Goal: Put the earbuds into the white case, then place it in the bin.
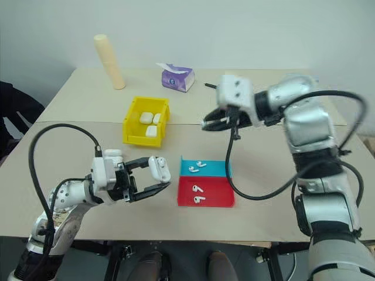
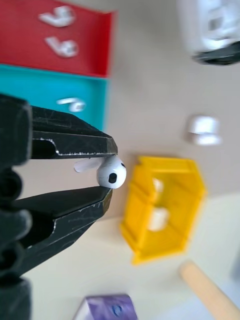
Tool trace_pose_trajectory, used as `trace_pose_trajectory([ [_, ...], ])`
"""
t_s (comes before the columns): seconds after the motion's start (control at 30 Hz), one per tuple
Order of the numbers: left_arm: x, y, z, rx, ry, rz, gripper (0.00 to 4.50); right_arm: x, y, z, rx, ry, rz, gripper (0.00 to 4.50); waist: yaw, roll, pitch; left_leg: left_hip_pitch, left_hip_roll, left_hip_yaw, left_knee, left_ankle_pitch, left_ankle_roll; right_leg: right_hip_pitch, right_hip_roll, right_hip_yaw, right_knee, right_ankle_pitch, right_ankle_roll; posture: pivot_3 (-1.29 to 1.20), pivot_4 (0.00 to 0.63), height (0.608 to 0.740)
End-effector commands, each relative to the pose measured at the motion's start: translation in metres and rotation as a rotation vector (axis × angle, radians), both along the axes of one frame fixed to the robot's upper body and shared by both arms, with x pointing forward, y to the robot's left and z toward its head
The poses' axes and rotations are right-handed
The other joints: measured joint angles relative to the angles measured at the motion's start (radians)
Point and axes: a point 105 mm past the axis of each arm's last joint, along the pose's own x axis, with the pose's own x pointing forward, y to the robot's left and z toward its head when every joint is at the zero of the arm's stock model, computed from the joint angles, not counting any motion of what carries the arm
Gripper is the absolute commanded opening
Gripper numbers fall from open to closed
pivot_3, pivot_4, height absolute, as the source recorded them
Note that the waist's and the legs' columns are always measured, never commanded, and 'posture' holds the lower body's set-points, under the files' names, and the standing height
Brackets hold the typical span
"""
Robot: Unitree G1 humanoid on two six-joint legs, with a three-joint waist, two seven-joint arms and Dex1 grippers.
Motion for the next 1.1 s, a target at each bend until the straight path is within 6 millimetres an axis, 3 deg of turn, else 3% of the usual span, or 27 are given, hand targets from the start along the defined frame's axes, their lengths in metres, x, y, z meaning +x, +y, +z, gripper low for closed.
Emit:
trace_pose_trajectory([
  [0.03, -0.005, -0.012, 0.018, -0.048, -0.024, -0.094, 2.77, -0.044, -0.002, 0.023, 0.27, 0.048, 0.056, 0.64, 0.002, 0.0, 0.0, 0.0, 0.0, 0.0, 0.0, 0.0, 0.0, 0.0, 0.0, 0.0, 0.0, 0.0, 0.0, 0.0, 0.15, 0.74],
  [0.2, 0.0, -0.031, 0.034, -0.116, -0.008, -0.207, 2.77, -0.088, 0.0, 0.016, 0.491, 0.104, 0.135, 0.64, 0.002, 0.0, 0.0, 0.001, -0.001, -0.002, 0.0, 0.0, 0.0, 0.001, 0.001, 0.0, 0.0, 0.0, 0.001, 0.0, 0.15, 0.74],
  [0.37, 0.004, -0.041, 0.039, -0.107, -0.007, -0.267, 2.77, -0.103, 0.007, 0.013, 0.589, 0.149, 0.162, 0.64, -0.012, 0.0, 0.0, 0.001, -0.001, -0.002, 0.0, 0.0, 0.0, 0.001, 0.001, 0.002, 0.0, 0.0, 0.001, 0.0, 0.15, 0.74],
  [0.7, 0.001, -0.045, 0.042, -0.11, -0.036, -0.287, 2.77, -0.104, 0.023, -0.008, 0.548, 0.237, 0.141, 0.64, -0.01, 0.0, 0.0, 0.0, -0.001, -0.004, 0.0, 0.0, 0.0, 0.001, 0.002, 0.001, -0.001, 0.0, 0.002, 0.0, 0.15, 0.74],
  [1.1, -0.002, -0.043, 0.042, -0.117, -0.047, -0.248, 2.77, -0.097, 0.028, -0.027, 0.462, 0.268, 0.128, 0.64, -0.009, 0.0, 0.0, 0.0, -0.001, -0.004, 0.0, 0.0, 0.0, 0.001, 0.002, 0.001, -0.001, 0.0, 0.002, 0.0, 0.15, 0.74],
])
